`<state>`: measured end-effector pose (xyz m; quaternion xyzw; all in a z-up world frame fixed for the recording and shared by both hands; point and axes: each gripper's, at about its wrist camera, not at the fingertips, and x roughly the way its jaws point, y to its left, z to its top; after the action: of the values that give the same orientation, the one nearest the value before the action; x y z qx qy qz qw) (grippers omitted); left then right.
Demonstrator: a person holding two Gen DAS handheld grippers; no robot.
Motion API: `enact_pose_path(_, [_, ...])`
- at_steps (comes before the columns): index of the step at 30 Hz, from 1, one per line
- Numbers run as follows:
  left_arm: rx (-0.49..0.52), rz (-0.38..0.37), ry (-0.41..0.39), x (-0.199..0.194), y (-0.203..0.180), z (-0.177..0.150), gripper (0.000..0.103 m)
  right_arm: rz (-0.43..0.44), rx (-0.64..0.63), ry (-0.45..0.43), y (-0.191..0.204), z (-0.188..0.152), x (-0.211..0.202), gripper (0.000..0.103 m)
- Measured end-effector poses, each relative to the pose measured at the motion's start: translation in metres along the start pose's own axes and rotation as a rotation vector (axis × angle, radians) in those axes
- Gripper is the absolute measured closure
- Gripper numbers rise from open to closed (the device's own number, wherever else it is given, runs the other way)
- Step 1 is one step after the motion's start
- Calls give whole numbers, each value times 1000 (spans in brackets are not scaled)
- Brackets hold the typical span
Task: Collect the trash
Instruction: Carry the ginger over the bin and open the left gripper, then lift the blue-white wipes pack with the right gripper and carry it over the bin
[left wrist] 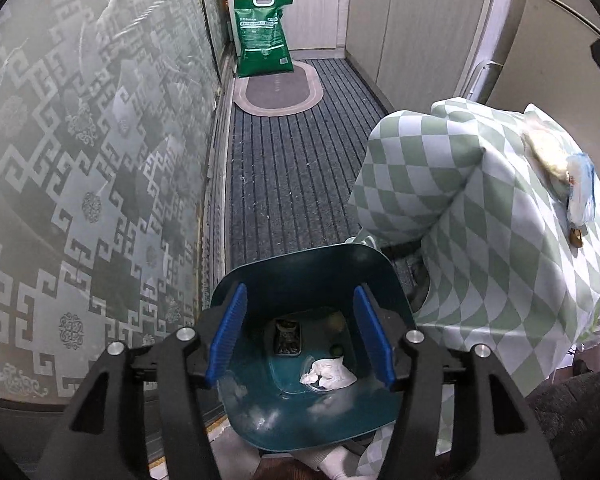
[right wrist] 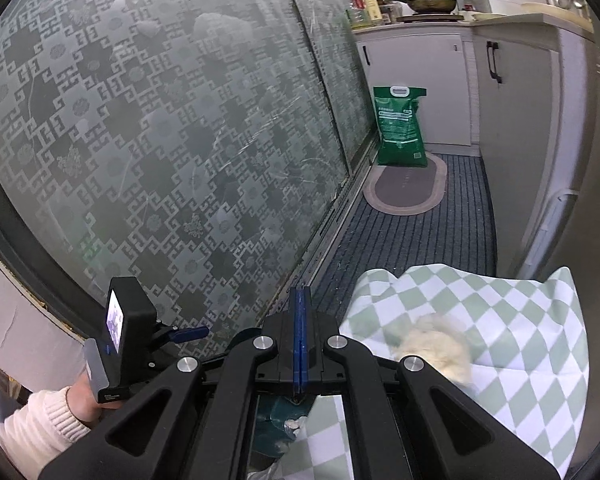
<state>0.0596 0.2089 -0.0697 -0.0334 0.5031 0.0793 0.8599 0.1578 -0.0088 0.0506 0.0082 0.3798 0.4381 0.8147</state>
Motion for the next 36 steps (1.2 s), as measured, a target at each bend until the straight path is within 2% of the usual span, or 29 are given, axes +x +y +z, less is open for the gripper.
enact_pose_path(7, [19,-21,-19,-7,-1,-1,37,-35,-16,29,-8,-1,1,103])
enact_pose_path(10, [15,-34,-39,-12,1,1,37,-48,-14,100,-27,-7,0,102])
enact_pose_path(11, [15,-38,-45,-14,1,1,37,-84,-18,109,-33,-10,-1,100])
enact_pose_path(12, [12,-42,-56,-17,1,2,36,-122,-16,119,-40,-13,-2,97])
enact_pose_path(14, [9,-53,-69,-20,0,4,35,-144,-7,160,-53,-21,-2,86])
enact_pose_path(16, [10,-62,-84,-24,-3,6,33,-167,10,187,-65,-29,-2,61])
enact_pose_path(19, [12,-77,-105,-31,-10,11,32,-154,23,221,-76,-39,-2,49])
enact_pose_path(25, [17,-104,-129,-38,-23,17,32,-108,36,283,-90,-58,2,36])
enact_pose_path(28, [28,-114,-136,-40,-34,20,31,-77,50,315,-98,-69,10,36])
enact_pose_path(30, [34,-118,-140,-41,-39,21,30,-91,40,340,-101,-75,15,36])
enact_pose_path(32, [40,-120,-140,-40,-43,22,30,-105,37,356,-103,-80,18,45])
enact_pose_path(33, [43,-122,-141,-40,-45,23,30,-101,35,356,-104,-81,17,56])
enact_pose_path(36, [49,-123,-139,-39,-49,23,30,-105,32,341,-104,-82,11,73])
